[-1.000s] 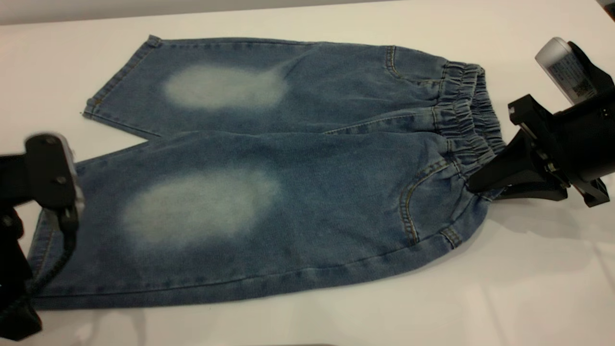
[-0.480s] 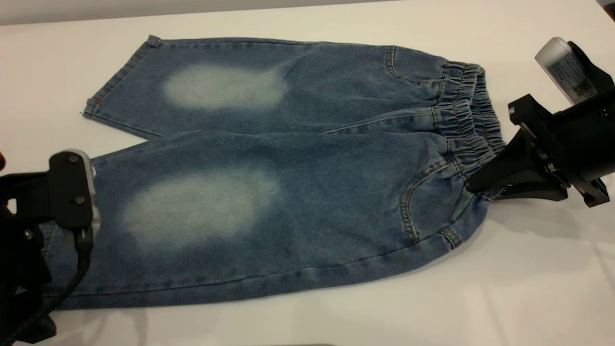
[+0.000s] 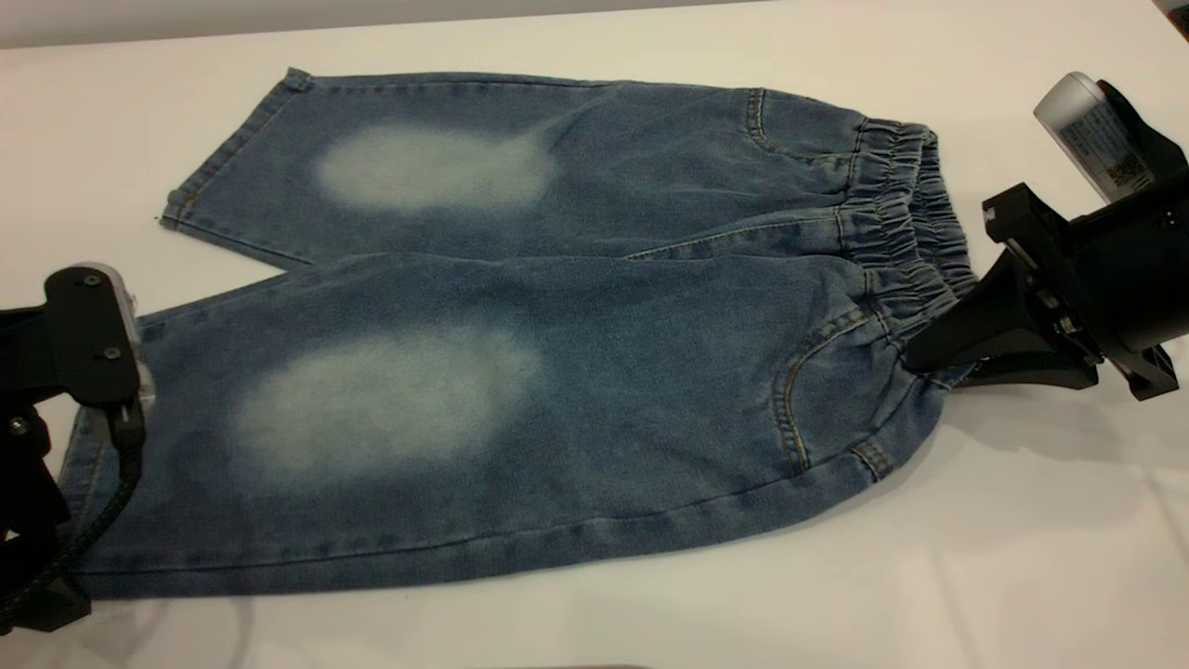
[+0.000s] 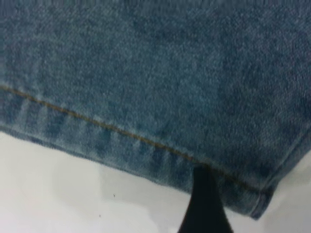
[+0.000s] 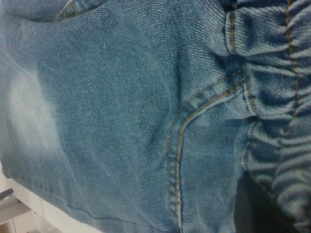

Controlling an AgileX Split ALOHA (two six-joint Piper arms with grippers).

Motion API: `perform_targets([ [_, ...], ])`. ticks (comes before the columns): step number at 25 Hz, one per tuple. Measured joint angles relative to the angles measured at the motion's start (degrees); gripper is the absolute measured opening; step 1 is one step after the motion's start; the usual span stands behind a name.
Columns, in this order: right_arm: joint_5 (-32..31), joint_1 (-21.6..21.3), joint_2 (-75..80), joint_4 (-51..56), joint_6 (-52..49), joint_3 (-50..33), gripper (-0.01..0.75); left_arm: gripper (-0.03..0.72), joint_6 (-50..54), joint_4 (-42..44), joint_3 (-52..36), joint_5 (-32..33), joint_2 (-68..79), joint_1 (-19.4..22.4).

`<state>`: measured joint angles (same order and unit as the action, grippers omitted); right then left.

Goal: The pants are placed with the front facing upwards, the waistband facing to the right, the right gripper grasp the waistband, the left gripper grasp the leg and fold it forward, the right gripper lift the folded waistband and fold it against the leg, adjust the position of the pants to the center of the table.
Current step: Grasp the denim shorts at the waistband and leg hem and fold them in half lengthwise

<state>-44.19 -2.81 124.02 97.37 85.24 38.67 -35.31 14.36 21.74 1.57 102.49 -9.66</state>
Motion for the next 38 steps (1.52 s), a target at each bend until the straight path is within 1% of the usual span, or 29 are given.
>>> perform_targets([
  [9, 0.0, 0.0, 0.0, -0.1, 0.0, 0.0, 0.064, 0.48, 0.0, 0.0, 0.0, -1.9, 3.6, 0.0],
  [12, -0.1, 0.0, 0.0, -0.1, 0.0, 0.0, 0.066, 0.461, 0.1, -0.2, 0.1, -2.5, 4.0, 0.0],
  [15, -0.1, 0.0, 0.0, -0.1, 0.0, 0.0, 0.067, 0.386, 0.1, -0.2, 0.1, -3.1, 4.0, 0.2],
  [21, -0.1, 0.0, 0.0, -0.1, 0.0, 0.0, 0.068, 0.124, 0.1, -0.1, 0.6, -4.2, 4.6, 0.5],
  [23, -0.2, 0.0, 0.0, -0.1, 0.0, 0.0, 0.068, 0.077, 0.1, -0.2, 0.6, -4.3, 4.5, 0.5],
  [26, -1.0, 0.0, 0.0, -0.2, 0.0, 0.0, 0.068, 0.063, 0.1, -1.9, 0.6, -4.1, 3.5, 0.5],
  [30, -5.3, 0.0, 0.0, -1.6, -0.6, 0.0, 0.068, 0.062, 0.1, -5.4, 0.5, -2.5, -1.4, 0.5],
  [34, -4.8, 0.0, -1.0, -2.2, -2.2, -2.3, 0.068, 0.062, 2.1, -5.9, 0.4, 2.8, -9.1, 0.5],
  [38, -4.7, 0.0, -4.3, -2.2, -2.0, -7.3, 0.068, 0.062, 6.7, -5.8, 0.0, 8.2, -17.7, 0.5],
])
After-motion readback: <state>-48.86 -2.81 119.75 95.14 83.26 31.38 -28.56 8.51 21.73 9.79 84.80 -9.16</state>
